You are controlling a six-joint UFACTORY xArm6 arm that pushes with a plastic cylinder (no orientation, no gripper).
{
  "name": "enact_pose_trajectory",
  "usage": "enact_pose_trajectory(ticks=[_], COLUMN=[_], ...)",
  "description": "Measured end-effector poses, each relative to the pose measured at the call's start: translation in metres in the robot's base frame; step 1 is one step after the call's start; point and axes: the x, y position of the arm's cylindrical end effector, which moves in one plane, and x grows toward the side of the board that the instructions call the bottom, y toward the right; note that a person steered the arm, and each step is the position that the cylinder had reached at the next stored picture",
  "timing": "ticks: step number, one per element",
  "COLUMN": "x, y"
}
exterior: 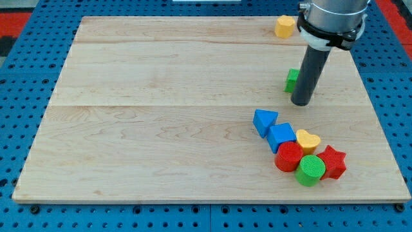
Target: Move the green star below the yellow hexagon
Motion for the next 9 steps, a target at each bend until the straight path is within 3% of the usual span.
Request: enact_pose_trajectory(ticks=[5,7,9], x=[-0.1,-0.044,-0.083], y=[-0.017,0.011,0.023])
